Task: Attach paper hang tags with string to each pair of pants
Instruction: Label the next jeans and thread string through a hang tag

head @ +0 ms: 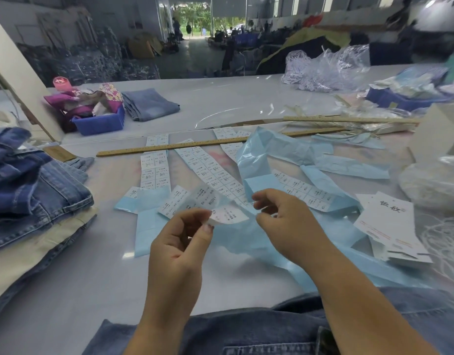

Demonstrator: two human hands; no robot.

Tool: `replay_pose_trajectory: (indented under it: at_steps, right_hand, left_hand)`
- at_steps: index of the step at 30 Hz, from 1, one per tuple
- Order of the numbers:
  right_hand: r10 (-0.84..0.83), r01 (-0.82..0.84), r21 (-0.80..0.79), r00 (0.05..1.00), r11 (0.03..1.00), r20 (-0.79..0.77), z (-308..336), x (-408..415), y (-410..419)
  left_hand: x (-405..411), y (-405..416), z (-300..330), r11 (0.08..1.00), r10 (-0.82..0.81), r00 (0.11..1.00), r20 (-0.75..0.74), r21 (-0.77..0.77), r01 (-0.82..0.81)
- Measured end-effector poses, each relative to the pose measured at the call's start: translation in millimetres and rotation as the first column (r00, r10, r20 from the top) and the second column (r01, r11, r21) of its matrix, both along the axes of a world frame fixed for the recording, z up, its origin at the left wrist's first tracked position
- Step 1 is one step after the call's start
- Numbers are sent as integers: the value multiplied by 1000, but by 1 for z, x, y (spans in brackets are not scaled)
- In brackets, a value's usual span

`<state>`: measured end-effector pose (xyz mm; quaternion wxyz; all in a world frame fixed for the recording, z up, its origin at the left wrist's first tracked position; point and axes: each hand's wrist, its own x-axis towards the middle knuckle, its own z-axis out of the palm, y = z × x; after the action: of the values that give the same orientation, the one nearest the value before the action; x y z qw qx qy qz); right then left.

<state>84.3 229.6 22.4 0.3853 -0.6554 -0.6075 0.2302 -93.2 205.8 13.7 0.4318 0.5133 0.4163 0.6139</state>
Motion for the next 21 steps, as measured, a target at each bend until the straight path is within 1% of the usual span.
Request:
replay_pose_trajectory:
  at_steps: [2,5,7,9,12,15,17,21]
  right_hand:
    - [16,-12,46,994,999,-106,20,4,-13]
    - [71,-71,11,965,997,-251,47,15,-39]
    - [95,-102,-4,944,995,-317,59,24,-60]
    - [125,-136,-9,931,991,-343,67,31,-81]
    - [182,-198,-7,910,980,-373,71,43,-111]
    - [158,-183,-31,912,983,-379,70,63,-136]
    - [118,-154,-67,919,986,-375,67,76,-149]
    - [87,-134,-101,922,986,-377,65,101,-168]
  left_hand:
    - [3,-5,8,997,-81,996,-26,2,82]
    - [10,-17,20,974,-224,971,-80,0,225]
    - [17,-28,31,945,-326,943,-74,15,328]
    - [26,-39,43,915,-396,915,-84,47,400]
    - [44,-53,56,878,-461,873,-161,65,475]
    - [64,-65,65,816,-553,802,-226,44,576]
    - [80,-69,68,791,-578,758,-302,22,612]
    - [112,-73,71,775,-561,687,-462,0,632]
